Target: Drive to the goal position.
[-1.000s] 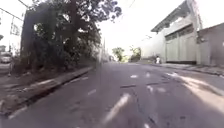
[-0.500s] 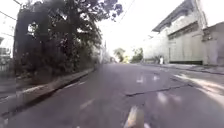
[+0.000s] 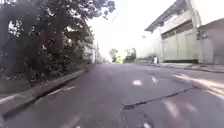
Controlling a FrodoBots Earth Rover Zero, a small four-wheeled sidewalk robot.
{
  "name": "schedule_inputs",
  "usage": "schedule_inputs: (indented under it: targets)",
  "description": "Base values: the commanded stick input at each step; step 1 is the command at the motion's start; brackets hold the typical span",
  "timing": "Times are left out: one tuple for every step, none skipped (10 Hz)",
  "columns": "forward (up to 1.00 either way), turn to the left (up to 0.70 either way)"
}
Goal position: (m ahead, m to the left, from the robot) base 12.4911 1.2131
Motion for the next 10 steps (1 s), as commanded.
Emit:
schedule_inputs:
  targets:
    - [1.0, 0.0]
    - [1.0, 0.0]
    - [1.0, 0.0]
    - [1.0, 0.0]
    - [1.0, 0.0]
    - [1.0, 0.0]
    - [1.0, 0.0]
    - [1.0, 0.0]
    - [1.0, 0.0]
    - [1.0, 0.0]
